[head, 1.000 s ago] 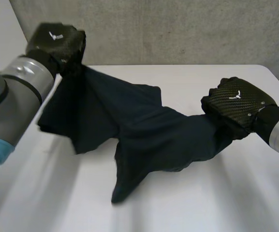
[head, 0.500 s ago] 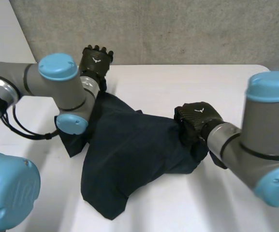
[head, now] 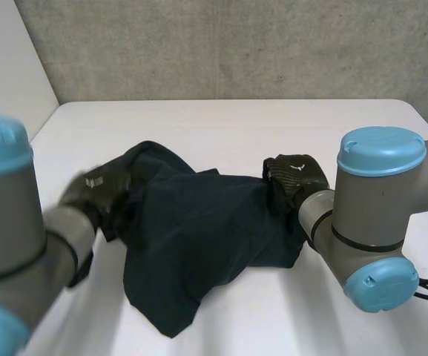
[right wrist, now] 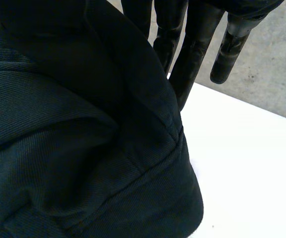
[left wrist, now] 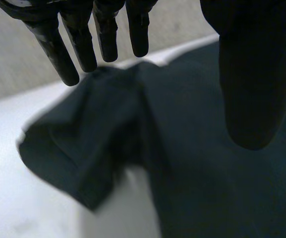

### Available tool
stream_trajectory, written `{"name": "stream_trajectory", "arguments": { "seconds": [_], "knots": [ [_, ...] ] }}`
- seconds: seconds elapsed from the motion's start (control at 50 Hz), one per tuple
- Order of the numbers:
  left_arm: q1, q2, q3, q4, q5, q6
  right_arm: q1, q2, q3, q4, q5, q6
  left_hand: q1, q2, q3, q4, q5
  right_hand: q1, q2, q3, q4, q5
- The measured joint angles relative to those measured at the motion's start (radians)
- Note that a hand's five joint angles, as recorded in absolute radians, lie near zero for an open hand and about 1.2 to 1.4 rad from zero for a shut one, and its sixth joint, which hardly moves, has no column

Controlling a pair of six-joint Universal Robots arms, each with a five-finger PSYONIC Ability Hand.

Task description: Fold the shorts.

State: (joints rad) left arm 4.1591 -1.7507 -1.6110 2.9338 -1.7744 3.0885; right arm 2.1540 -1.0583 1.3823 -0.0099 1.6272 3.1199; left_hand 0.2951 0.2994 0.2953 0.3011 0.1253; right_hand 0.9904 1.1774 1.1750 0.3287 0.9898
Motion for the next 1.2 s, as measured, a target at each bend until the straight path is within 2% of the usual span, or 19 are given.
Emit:
{"name": "stream_trajectory", "arguments": {
  "seconds": [0.12,0.26,0.42,0.44,0.58,0.72,0.8,0.86,0.92,0.96,1.0,1.02,1.04,1.12,1.14,1.2],
  "knots": [
    [-0.051,-0.023,-0.138,0.060,-0.002,-0.021,0.005,-0.001,-0.006,0.004,0.000,-0.002,0.048,0.043,0.042,0.041,0.043,0.000,0.000,0.000,0.000,0.000],
    [-0.066,-0.144,-0.144,0.129,-0.006,-0.016,0.000,-0.014,0.003,0.008,-0.001,-0.004,0.133,0.119,0.121,0.115,0.119,0.000,0.000,0.000,0.000,0.000],
    [-0.073,-0.230,-0.089,0.175,-0.010,-0.014,-0.006,-0.035,0.017,0.012,-0.004,-0.023,0.630,0.699,0.681,0.679,0.666,0.000,0.000,0.011,0.000,0.000],
    [-0.075,-0.230,-0.080,0.186,-0.014,-0.013,-0.007,-0.044,0.019,0.015,-0.005,-0.041,0.790,0.837,0.827,0.826,0.815,0.000,0.000,0.011,0.000,0.000],
    [-0.076,-0.109,-0.054,0.195,-0.013,0.005,-0.010,-0.110,0.026,0.055,-0.012,-0.207,0.827,0.895,0.889,0.899,0.863,0.000,0.000,0.011,0.000,0.000],
    [-0.054,0.084,0.015,0.074,0.088,0.103,-0.010,-0.215,0.035,0.131,-0.035,-0.457,0.827,0.897,0.891,0.899,0.863,0.000,0.000,0.011,0.000,0.000],
    [-0.012,0.114,0.053,-0.017,0.153,0.163,-0.010,-0.254,0.036,0.181,-0.062,-0.519,0.827,0.897,0.893,0.900,0.863,0.000,0.000,0.011,0.000,0.000],
    [0.051,0.116,0.085,-0.096,0.203,0.212,-0.010,-0.273,0.036,0.237,-0.097,-0.543,0.828,0.897,0.893,0.900,0.863,0.000,0.000,0.011,0.000,0.000],
    [0.111,0.091,0.110,-0.143,0.233,0.242,-0.009,-0.278,0.034,0.282,-0.132,-0.535,0.830,0.897,0.893,0.900,0.863,-0.014,-0.013,-0.004,0.021,-0.011],
    [0.144,0.048,0.135,-0.159,0.244,0.252,-0.009,-0.272,0.031,0.302,-0.153,-0.492,0.831,0.897,0.893,0.900,0.863,-0.167,-0.217,-0.210,0.314,-0.191],
    [0.165,-0.007,0.166,-0.167,0.248,0.255,-0.010,-0.260,0.026,0.311,-0.167,-0.431,0.831,0.897,0.893,0.900,0.863,-0.308,-0.392,-0.376,0.372,-0.351],
    [0.165,-0.007,0.166,-0.167,0.248,0.255,-0.010,-0.260,0.026,0.311,-0.167,-0.431,0.831,0.897,0.893,0.900,0.863,-0.308,-0.392,-0.376,0.372,-0.351],
    [0.175,-0.052,0.193,-0.169,0.249,0.254,-0.016,-0.247,0.018,0.315,-0.175,-0.355,0.831,0.897,0.893,0.900,0.863,-0.380,-0.480,-0.473,0.345,-0.456],
    [0.184,-0.144,0.253,-0.173,0.246,0.250,-0.049,-0.226,0.003,0.321,-0.187,-0.208,0.831,0.897,0.893,0.900,0.863,-0.435,-0.538,-0.545,0.288,-0.526],
    [0.184,-0.178,0.279,-0.177,0.246,0.247,-0.069,-0.221,0.001,0.327,-0.196,-0.163,0.832,0.897,0.893,0.900,0.863,-0.510,-0.621,-0.629,0.210,-0.609],
    [0.183,-0.226,0.318,-0.189,0.244,0.244,-0.097,-0.218,0.004,0.344,-0.214,-0.119,0.831,0.897,0.893,0.900,0.863,-0.569,-0.698,-0.698,0.143,-0.679]
  ]
}}
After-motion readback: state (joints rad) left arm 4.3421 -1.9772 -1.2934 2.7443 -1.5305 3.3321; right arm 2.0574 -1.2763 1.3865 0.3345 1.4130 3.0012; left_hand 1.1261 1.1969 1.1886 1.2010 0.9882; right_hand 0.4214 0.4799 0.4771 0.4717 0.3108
